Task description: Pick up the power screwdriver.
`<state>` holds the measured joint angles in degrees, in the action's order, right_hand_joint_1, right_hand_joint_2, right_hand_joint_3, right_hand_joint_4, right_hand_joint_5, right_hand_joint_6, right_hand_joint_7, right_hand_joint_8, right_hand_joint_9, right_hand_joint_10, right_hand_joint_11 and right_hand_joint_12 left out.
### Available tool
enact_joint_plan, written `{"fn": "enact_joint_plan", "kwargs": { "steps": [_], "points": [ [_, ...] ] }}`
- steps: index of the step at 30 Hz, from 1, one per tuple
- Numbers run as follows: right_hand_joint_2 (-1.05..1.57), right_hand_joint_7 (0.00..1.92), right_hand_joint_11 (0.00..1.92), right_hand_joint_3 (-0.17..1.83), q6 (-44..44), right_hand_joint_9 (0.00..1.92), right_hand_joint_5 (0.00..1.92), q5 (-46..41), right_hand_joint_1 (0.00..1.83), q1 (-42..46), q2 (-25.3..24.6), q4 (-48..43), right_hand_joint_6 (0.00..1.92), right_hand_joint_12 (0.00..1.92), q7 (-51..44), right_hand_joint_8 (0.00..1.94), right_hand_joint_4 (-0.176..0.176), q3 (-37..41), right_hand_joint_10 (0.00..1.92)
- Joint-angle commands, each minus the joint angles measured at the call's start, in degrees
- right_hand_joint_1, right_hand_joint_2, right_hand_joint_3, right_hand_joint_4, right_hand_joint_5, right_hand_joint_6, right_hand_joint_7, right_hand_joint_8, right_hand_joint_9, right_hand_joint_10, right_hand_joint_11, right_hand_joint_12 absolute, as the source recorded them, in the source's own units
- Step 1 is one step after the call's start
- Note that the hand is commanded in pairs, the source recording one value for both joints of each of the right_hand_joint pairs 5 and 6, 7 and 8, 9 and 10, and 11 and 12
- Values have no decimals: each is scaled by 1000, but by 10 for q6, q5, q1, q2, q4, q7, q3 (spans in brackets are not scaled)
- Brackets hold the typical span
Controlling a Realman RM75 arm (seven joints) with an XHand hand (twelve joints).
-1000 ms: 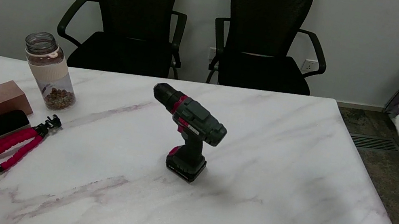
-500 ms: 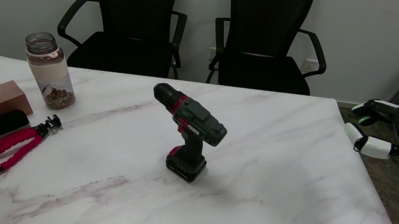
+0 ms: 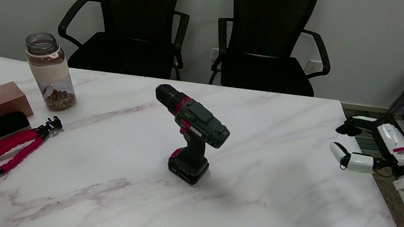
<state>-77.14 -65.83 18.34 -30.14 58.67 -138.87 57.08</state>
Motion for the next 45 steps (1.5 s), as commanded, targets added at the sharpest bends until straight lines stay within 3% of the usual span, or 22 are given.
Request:
{"fn": "enact_joint_plan", "kwargs": {
  "steps": [1,10,19,35,45],
  "points": [
    [572,912,771,914,84,704,912,48,930,-8,-33,93,912,771,13,912,-176,-32,704],
    [514,834,763,991,119,699,834,41,911,-30,-102,160,834,763,41,834,-176,-36,699],
    [384,414,754,1066,131,686,414,4,910,-60,-165,186,414,754,42,414,-159,-72,686],
    [281,288,728,990,188,617,288,5,870,-95,-235,203,288,728,45,288,-113,-86,617],
    [192,165,669,897,212,537,165,26,847,-96,-250,189,165,669,128,165,-66,-95,537]
  ]
}}
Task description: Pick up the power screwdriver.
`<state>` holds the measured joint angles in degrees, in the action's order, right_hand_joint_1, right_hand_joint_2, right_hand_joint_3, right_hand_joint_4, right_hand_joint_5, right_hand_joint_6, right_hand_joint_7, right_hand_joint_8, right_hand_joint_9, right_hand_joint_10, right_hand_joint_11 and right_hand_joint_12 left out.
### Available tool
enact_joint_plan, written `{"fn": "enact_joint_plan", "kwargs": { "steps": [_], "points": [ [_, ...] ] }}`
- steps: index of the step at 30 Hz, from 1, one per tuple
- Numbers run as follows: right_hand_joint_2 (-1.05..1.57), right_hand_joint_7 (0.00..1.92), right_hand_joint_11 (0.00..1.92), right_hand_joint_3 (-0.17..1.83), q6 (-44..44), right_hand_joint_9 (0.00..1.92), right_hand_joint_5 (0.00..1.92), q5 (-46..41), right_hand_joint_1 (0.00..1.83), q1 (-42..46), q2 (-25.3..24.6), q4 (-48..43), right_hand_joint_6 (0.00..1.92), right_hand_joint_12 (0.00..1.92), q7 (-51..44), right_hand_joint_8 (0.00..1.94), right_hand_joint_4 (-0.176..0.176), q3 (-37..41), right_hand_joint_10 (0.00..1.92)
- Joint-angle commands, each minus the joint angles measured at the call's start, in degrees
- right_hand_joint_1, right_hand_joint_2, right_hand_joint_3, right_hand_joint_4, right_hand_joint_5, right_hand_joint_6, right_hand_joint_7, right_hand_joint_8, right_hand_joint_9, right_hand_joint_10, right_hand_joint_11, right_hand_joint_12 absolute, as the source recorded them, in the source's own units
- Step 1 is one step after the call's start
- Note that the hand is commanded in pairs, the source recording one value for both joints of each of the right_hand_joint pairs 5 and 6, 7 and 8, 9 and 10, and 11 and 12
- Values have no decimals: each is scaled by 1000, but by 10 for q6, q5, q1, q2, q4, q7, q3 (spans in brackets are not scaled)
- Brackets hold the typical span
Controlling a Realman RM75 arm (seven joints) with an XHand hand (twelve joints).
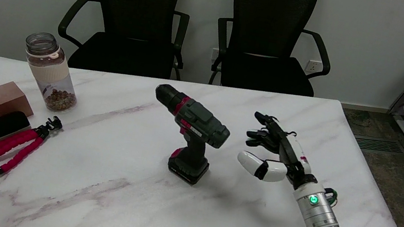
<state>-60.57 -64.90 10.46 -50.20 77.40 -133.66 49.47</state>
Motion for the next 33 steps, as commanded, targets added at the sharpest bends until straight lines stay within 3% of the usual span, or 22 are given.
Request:
{"fn": "enact_joint_plan", "kwargs": {
  "steps": [1,4,9,15,33],
  "points": [
    [181,153,668,889,47,531,153,17,846,-18,-49,2,153,668,76,153,-65,-23,531],
    [135,137,663,782,48,517,137,18,841,-18,-49,2,137,663,77,137,-63,-35,517],
    [-7,40,646,319,54,476,40,23,786,-18,-52,2,40,646,77,40,-58,-46,476],
    [-66,0,610,127,54,437,0,40,754,-19,-74,-7,0,610,77,0,-56,-48,437],
    [-120,0,459,167,25,384,0,72,753,-95,-141,-96,0,459,90,0,-32,-81,384]
  ]
}}
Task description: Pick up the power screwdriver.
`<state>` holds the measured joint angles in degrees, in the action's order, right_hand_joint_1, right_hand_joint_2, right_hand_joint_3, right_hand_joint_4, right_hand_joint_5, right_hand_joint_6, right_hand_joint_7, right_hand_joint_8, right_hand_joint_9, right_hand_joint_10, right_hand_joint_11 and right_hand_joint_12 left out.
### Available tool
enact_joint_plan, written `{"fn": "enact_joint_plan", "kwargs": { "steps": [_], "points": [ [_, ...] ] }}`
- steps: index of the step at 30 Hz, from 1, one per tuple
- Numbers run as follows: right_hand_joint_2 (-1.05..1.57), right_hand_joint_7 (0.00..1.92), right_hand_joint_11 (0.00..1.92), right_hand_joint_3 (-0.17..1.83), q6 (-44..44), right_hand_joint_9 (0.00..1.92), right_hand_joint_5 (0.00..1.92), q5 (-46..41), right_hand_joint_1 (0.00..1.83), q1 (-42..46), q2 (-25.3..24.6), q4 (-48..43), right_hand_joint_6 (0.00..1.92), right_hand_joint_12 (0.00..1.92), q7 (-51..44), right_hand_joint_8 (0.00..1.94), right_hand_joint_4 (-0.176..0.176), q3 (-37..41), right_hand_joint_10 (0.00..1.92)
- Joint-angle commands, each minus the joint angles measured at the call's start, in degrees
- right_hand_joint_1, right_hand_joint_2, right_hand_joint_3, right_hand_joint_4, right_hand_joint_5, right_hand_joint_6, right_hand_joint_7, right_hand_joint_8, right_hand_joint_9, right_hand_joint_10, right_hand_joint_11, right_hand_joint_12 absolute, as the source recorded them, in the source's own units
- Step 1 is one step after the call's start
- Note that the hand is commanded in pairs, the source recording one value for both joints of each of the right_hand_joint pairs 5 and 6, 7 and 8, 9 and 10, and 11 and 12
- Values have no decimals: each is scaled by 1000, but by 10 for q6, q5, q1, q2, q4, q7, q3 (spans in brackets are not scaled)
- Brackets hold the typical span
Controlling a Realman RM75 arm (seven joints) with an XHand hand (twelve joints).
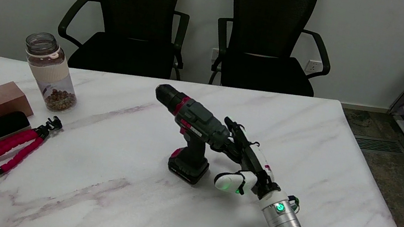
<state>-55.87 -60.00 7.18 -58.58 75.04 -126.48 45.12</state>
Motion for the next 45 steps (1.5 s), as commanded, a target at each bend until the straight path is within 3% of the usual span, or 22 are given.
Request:
{"fn": "enact_joint_plan", "kwargs": {
  "steps": [1,9,42,45],
  "points": [
    [-121,0,452,166,-28,382,0,23,751,-69,-62,-80,0,452,24,0,-30,-43,382],
    [-114,0,421,166,-63,378,0,23,747,-129,-100,-162,0,421,79,0,-28,-87,378],
    [-19,0,339,172,-54,365,0,23,721,-184,-138,-220,0,339,123,0,-23,-111,365],
    [11,0,416,180,-54,401,0,23,721,-185,-138,-224,0,416,142,0,-23,-112,401]
  ]
}}
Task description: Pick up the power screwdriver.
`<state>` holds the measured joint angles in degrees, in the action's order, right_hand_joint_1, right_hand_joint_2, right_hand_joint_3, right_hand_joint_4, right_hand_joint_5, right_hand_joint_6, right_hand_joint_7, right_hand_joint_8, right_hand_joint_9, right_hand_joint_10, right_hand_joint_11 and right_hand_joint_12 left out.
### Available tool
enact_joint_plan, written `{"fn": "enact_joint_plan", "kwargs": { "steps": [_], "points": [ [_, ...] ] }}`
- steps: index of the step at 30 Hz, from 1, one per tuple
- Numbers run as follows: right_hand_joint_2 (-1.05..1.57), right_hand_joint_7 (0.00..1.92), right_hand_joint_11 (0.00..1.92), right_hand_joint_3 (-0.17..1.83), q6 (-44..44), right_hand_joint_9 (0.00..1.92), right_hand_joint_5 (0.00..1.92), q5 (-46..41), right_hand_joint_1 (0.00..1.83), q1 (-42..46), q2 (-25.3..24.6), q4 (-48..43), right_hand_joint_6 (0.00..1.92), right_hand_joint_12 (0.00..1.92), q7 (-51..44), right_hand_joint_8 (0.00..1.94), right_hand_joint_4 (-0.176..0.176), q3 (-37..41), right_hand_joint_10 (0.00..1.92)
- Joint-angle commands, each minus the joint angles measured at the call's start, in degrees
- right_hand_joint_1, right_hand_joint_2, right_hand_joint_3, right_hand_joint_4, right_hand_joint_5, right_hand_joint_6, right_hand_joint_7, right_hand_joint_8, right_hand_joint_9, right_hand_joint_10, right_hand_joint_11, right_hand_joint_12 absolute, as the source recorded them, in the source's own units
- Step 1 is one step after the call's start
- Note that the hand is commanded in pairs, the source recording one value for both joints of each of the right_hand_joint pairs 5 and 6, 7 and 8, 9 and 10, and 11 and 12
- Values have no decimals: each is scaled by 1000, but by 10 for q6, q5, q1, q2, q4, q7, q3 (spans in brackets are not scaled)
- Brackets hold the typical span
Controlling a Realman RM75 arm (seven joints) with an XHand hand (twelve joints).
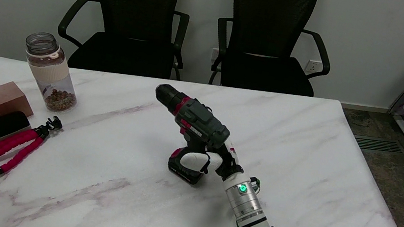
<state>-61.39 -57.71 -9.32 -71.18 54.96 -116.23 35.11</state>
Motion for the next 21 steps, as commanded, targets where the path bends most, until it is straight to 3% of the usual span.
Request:
{"fn": "enact_joint_plan", "kwargs": {
  "steps": [1,10,17,21],
  "points": [
    [13,0,441,187,1,416,0,1,723,-20,-12,-25,0,441,43,0,-23,-12,416],
    [124,0,869,288,1,693,0,1,778,-23,-12,-23,0,869,44,0,-23,-15,693],
    [212,0,909,437,7,844,0,1,832,-25,-11,-28,0,909,63,0,-32,-15,844],
    [298,0,1038,474,9,1090,0,1,851,-27,-11,-29,0,1038,65,0,-40,-15,1090]
  ]
}}
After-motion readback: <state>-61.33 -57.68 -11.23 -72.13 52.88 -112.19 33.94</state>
